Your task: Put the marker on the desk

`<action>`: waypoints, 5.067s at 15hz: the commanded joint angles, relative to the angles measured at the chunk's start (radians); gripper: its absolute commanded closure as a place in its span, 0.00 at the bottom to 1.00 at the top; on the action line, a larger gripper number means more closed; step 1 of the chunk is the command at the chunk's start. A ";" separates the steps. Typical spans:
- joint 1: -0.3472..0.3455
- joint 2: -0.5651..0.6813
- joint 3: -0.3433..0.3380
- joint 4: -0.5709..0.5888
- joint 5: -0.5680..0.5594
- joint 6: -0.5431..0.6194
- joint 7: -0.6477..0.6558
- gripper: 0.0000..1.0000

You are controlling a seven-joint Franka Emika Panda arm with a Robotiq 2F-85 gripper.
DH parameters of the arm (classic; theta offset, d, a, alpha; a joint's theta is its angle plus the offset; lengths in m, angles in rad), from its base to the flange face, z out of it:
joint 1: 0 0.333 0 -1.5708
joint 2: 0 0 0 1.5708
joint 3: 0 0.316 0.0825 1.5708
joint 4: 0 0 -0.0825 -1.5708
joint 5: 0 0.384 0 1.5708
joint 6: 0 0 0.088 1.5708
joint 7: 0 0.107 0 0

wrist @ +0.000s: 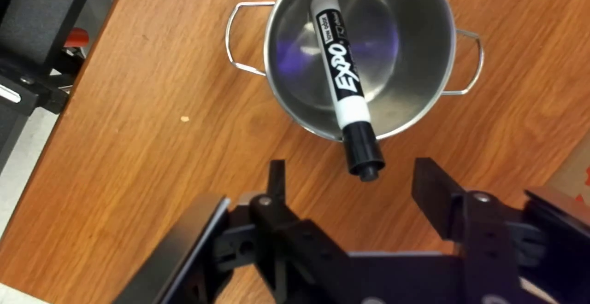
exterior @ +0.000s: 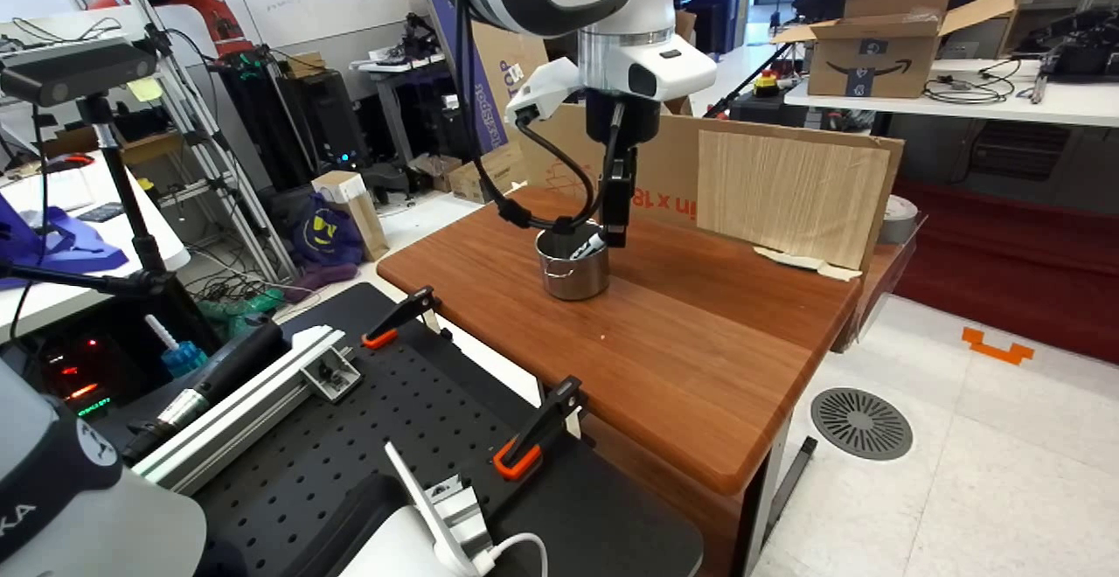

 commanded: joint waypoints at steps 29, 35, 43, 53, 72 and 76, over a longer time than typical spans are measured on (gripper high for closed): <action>0.029 0.038 -0.007 0.091 -0.052 -0.111 0.005 0.00; 0.048 0.048 -0.012 0.093 -0.097 -0.124 0.013 0.44; 0.045 0.050 -0.015 0.100 -0.114 -0.145 0.009 1.00; 0.006 -0.114 -0.019 0.109 -0.099 -0.256 -0.082 0.95; -0.163 0.271 -0.049 0.404 0.054 -0.278 -0.313 0.95; -0.158 0.354 -0.058 0.475 0.043 -0.269 -0.296 0.95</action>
